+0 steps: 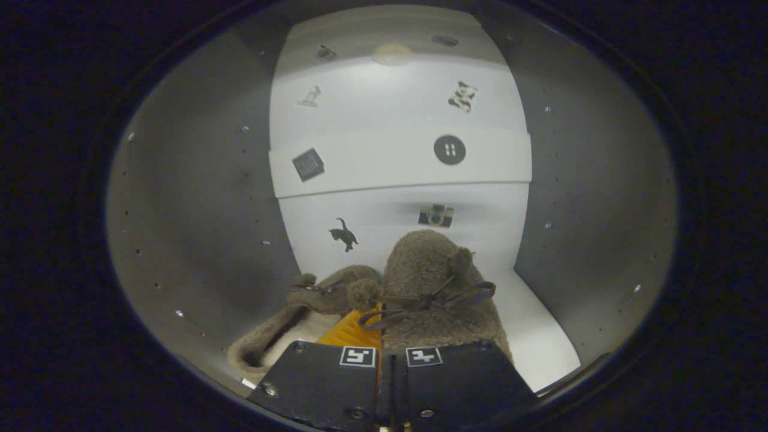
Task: Open the shoe cabinet door, grab the shoes and put them into the shoe cabinet, then close the shoe cabinet door.
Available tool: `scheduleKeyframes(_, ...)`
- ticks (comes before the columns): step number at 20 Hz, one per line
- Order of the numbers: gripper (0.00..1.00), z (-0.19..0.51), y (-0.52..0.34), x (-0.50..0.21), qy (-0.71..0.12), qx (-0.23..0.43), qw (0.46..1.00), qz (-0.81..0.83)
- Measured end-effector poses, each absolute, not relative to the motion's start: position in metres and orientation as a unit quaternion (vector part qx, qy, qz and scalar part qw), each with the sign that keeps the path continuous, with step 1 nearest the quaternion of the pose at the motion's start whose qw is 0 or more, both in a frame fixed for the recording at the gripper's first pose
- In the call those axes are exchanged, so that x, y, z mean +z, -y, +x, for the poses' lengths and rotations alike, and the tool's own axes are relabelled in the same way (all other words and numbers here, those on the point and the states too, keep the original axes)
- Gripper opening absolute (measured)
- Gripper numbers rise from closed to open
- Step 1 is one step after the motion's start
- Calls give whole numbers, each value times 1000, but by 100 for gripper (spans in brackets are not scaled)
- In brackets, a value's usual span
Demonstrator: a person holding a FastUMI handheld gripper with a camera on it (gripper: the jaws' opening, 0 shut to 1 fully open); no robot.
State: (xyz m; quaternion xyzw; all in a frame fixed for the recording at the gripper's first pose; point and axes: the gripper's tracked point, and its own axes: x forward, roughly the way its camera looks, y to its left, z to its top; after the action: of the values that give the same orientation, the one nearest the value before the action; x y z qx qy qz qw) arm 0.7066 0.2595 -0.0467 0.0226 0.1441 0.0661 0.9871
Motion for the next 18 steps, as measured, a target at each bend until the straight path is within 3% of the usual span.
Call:
scheduleKeyframes(6,9,720,-249,-65,-226,22,973,32)
scheduleKeyframes(11,49,705,-257,-56,-217,47,974,52)
scheduleKeyframes(18,75,634,-250,-29,-159,60,985,21)
